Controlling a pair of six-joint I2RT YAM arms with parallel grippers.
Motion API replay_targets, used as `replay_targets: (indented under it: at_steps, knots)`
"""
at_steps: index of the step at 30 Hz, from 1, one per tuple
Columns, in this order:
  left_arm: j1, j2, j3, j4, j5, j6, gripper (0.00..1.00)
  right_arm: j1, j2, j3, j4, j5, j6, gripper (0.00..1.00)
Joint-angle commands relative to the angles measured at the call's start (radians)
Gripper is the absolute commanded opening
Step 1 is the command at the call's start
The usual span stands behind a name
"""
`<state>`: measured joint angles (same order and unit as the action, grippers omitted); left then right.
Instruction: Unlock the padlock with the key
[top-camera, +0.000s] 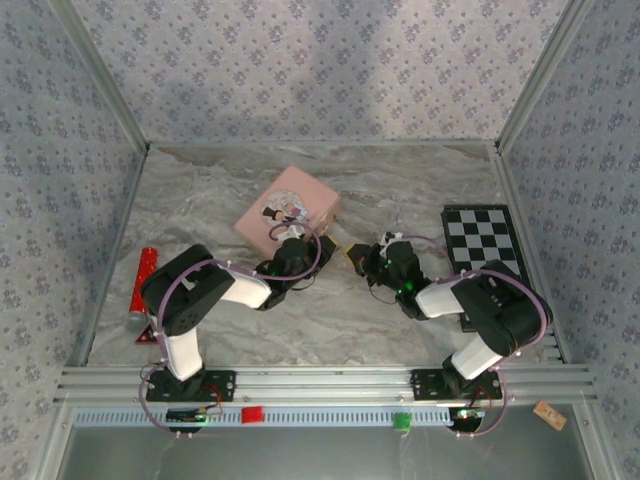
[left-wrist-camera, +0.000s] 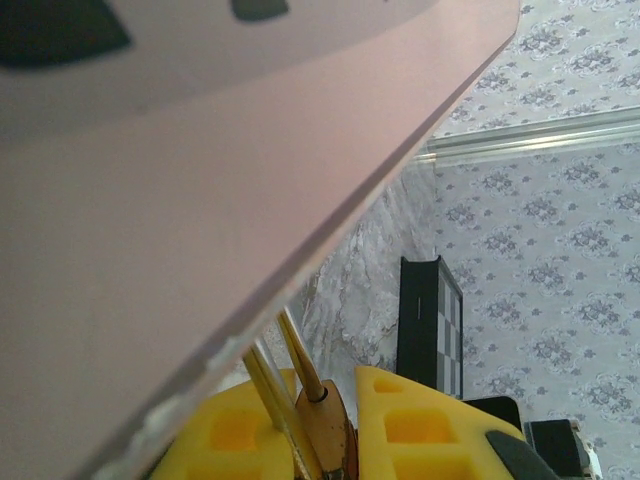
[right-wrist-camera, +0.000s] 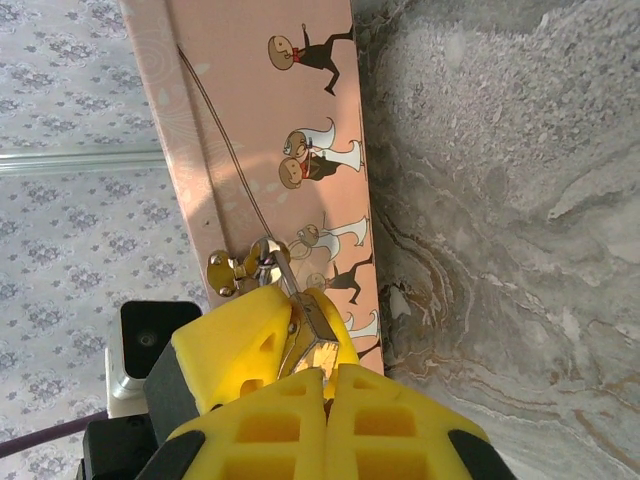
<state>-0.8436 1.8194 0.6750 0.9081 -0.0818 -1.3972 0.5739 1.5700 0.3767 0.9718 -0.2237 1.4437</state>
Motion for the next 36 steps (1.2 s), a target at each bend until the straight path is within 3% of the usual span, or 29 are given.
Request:
replay_targets:
  at_steps: [1,18,28,36]
  knots:
    - [-0.054,-0.007,-0.003,0.043,0.237,-0.085,0.00,0.017,-0.052,0.018,0.138,-0.022,-0.002,0.00]
    - [-0.039,-0.011,0.014,0.033,0.214,-0.071,0.00,0.022,-0.111,-0.088,0.122,0.018,0.031,0.00]
    - [-0.029,-0.015,0.008,0.049,0.210,-0.077,0.00,0.022,-0.174,-0.112,0.011,0.032,0.017,0.00]
    - [-0.022,-0.028,-0.015,0.078,0.212,-0.083,0.00,0.030,-0.148,-0.121,-0.003,0.035,0.001,0.00]
